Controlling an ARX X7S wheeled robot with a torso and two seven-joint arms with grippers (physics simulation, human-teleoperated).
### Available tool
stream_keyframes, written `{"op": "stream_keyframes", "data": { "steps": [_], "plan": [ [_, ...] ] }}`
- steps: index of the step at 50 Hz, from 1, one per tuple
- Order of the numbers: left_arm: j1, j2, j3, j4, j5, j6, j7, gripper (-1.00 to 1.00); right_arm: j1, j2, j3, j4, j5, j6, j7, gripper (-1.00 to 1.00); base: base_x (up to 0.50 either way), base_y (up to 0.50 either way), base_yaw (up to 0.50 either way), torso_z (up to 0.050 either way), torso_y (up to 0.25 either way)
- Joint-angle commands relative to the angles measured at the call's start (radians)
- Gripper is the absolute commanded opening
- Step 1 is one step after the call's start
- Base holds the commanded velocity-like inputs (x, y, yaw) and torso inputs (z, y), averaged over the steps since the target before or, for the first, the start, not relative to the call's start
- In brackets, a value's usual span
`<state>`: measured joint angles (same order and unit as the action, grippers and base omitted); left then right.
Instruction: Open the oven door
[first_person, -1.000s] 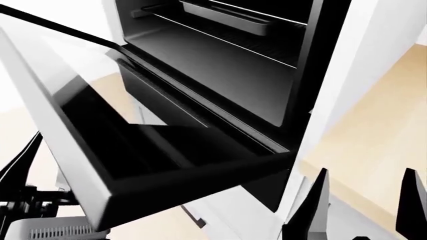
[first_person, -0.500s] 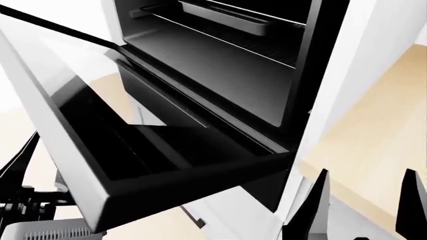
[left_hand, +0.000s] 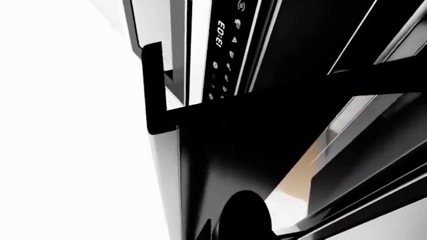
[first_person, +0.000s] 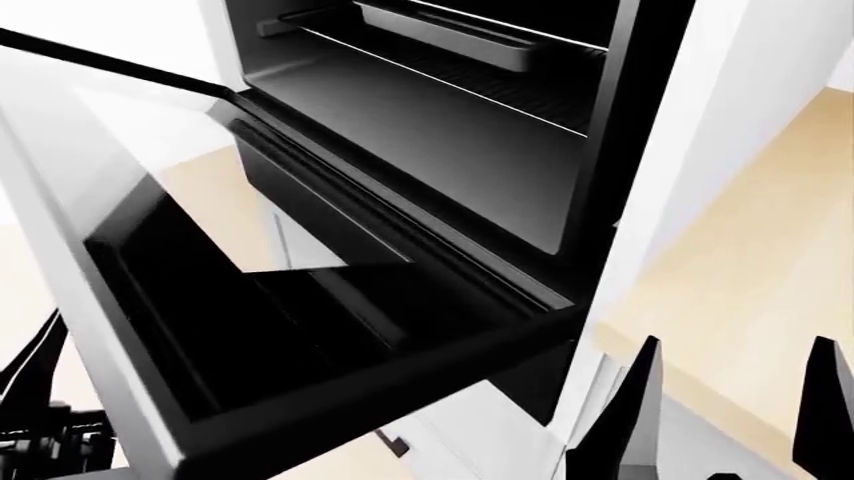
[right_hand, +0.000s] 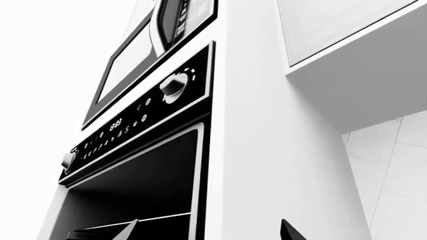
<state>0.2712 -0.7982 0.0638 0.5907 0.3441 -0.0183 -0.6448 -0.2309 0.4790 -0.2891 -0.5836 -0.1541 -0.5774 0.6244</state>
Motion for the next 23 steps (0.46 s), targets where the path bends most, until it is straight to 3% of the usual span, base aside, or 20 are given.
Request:
{"op": "stream_keyframes", "data": {
  "steps": [1,23],
  "plan": [
    [-0.016,0.085,-0.149,-0.081,-0.038,0.041,-0.874,-1.00,0.000,0.002,0.001,0.004,0.003,-0.006,0.002,1.00,0.00,0.00,0.00,0.000,0.010],
    [-0.010,0.194,-0.161,-0.213,-0.009,0.140,-0.877,-1.00,-0.007,0.003,-0.002,0.006,-0.002,-0.012,0.006,1.00,0.00,0.00,0.00,0.001,0.002]
  ]
}}
